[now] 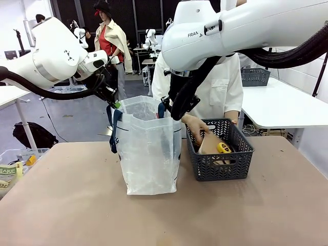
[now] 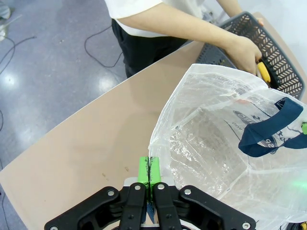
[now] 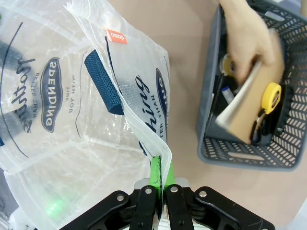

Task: Transfer purchased items from the store into the shopping bag.
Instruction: Move the Reusable shopping bag to the right side of the table.

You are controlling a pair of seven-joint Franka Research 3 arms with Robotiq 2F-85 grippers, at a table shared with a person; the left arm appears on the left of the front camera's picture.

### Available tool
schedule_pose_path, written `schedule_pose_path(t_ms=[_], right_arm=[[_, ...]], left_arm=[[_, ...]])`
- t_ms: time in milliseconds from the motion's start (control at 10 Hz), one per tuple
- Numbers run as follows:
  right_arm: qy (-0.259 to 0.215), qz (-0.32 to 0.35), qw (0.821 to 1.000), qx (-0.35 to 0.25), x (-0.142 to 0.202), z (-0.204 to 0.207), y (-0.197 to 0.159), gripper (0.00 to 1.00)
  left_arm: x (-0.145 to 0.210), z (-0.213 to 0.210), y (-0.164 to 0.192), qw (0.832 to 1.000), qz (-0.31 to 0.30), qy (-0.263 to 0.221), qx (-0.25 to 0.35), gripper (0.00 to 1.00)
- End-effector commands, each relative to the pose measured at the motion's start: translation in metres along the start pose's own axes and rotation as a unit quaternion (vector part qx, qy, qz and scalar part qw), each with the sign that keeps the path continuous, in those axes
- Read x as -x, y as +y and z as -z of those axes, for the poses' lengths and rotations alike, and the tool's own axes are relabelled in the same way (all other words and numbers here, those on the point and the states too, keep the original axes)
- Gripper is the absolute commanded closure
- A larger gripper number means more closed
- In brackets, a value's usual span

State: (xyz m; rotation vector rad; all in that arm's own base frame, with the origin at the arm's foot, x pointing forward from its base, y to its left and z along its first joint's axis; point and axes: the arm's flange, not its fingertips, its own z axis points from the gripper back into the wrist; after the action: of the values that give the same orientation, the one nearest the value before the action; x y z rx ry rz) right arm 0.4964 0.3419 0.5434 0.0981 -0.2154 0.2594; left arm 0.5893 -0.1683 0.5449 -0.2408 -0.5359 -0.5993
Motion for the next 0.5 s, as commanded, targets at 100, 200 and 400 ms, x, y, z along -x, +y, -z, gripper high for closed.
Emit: schedule_pose_path(t_ms=[100, 200, 400], right_arm=[[-0.002, 0.001, 1.000, -0.006, -0.0004, -0.0011, 0.0000, 1.00], [-0.002, 0.001, 1.000, -0.006, -0.0004, -0.0011, 0.0000, 1.00], [-0.002, 0.001, 1.000, -0.006, -0.0004, -0.0011, 0.0000, 1.00]], left_arm=[[0.0008, -0.0008, 0.0021, 1.000, 0.000, 0.001, -0.002, 1.00], [0.0008, -0.0008, 0.0021, 1.000, 0.000, 0.001, -0.002, 1.00], [0.0008, -0.0008, 0.0021, 1.000, 0.000, 0.001, -0.002, 1.00]])
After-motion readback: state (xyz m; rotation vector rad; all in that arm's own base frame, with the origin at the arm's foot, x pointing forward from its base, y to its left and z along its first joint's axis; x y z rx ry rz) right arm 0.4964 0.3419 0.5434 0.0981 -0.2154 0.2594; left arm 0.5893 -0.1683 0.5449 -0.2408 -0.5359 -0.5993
